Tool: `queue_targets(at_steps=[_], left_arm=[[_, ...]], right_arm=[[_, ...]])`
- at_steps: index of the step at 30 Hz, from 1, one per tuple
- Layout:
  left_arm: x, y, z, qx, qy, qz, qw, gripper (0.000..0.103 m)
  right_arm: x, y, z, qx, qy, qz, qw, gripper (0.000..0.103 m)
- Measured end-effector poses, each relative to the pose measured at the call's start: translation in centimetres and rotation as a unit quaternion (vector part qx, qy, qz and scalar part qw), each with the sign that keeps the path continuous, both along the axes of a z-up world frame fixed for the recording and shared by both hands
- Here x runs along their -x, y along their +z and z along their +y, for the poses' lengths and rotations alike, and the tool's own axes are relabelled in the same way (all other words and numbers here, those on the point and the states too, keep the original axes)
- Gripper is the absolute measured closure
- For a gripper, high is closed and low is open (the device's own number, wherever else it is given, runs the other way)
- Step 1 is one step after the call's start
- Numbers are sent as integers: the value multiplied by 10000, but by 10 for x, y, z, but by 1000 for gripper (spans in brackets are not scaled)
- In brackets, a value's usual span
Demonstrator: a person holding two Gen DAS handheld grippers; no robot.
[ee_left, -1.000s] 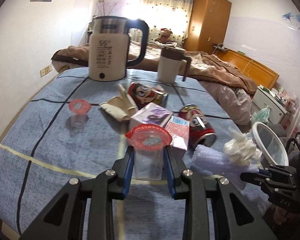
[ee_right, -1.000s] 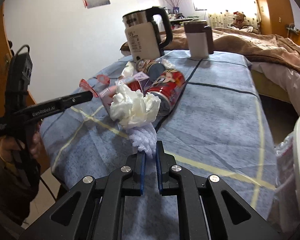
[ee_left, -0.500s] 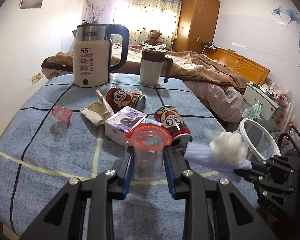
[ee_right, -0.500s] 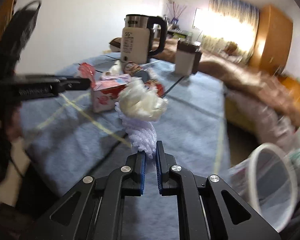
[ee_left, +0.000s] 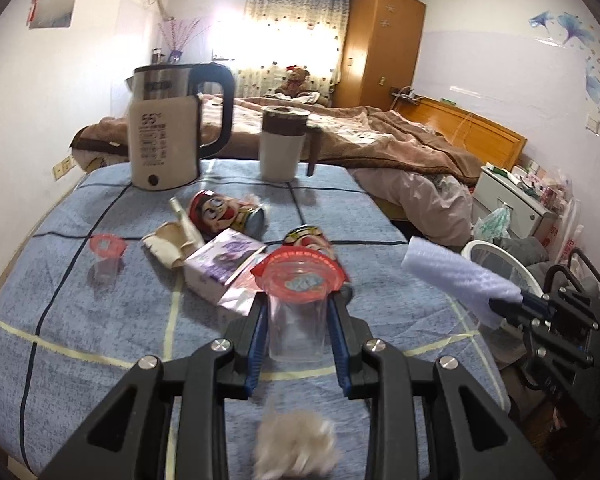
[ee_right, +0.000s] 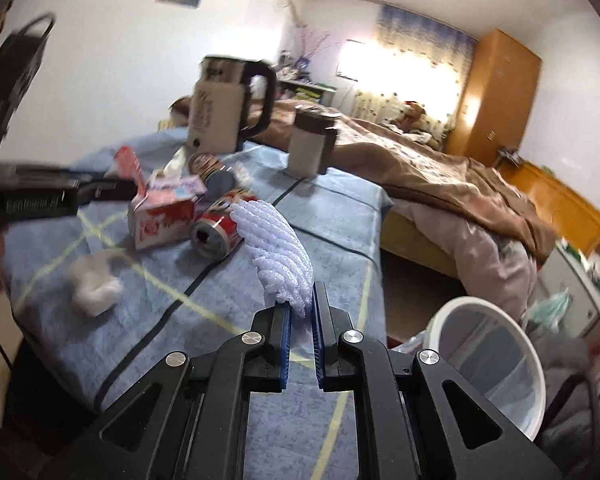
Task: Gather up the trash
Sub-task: 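Lift and carry the red-lidded cup and lavender net over the trash bin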
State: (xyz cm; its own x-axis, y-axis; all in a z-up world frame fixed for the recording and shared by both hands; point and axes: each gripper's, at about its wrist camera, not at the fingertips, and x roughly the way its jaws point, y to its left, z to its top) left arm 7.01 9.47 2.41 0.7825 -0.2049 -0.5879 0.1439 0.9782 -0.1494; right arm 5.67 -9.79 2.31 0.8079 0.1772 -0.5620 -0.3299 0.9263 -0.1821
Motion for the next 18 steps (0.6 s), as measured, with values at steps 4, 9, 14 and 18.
queue_targets(at_steps=[4, 9, 14, 18], left_arm=[[-5, 8, -21, -9, -232, -43, 9997, 72], [-10, 16, -56, 18, -604, -119, 9981, 72], [-14, 18, -97, 18, -1051, -125, 9944, 72], [-21, 16, -131, 82, -1435, -54, 9896, 72]], right_arm=[[-3, 10, -24, -438, -304, 35, 9986, 93], [2, 18, -52, -571, -625, -64, 9964, 93], [6, 22, -82, -644, -999, -112, 9928, 93], [10, 23, -106, -671, -1299, -116, 9892, 93]])
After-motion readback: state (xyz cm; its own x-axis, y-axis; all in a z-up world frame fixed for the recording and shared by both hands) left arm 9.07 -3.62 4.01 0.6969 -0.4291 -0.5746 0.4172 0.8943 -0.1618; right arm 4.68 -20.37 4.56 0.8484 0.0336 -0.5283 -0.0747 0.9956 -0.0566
